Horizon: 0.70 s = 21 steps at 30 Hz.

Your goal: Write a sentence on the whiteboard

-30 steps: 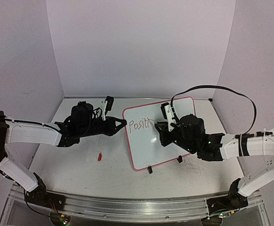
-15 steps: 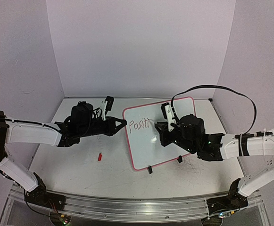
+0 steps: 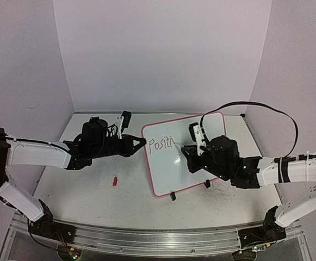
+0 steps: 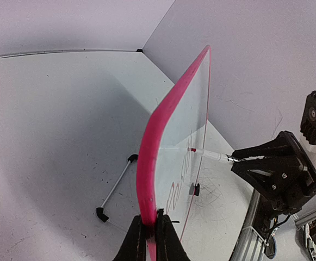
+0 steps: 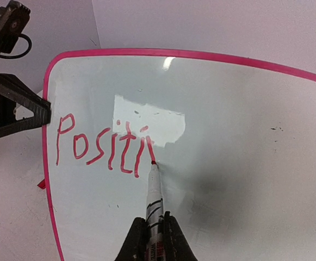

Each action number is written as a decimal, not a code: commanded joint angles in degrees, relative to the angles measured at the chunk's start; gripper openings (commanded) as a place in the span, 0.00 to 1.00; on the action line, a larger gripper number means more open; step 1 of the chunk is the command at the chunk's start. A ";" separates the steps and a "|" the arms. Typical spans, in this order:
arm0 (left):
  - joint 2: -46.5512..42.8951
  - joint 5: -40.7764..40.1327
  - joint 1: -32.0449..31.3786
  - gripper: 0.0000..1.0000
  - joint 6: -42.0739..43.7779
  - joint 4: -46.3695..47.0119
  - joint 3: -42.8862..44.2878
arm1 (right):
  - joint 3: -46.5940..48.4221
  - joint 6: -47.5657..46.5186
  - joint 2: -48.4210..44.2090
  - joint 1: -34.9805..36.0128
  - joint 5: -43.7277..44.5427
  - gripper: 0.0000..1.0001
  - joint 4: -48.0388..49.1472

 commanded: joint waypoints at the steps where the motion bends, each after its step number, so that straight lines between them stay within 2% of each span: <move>1: -1.74 -1.24 0.30 0.00 2.24 -0.54 1.88 | -1.62 1.92 -1.34 -0.03 -0.38 0.00 -1.54; 11: -2.01 -1.37 0.29 0.00 2.24 -0.63 1.68 | -2.59 2.61 -1.80 0.07 -0.23 0.00 -1.65; 21: -1.92 -1.28 0.29 0.00 2.06 -0.63 1.69 | 1.22 0.15 0.04 0.05 2.71 0.00 -0.26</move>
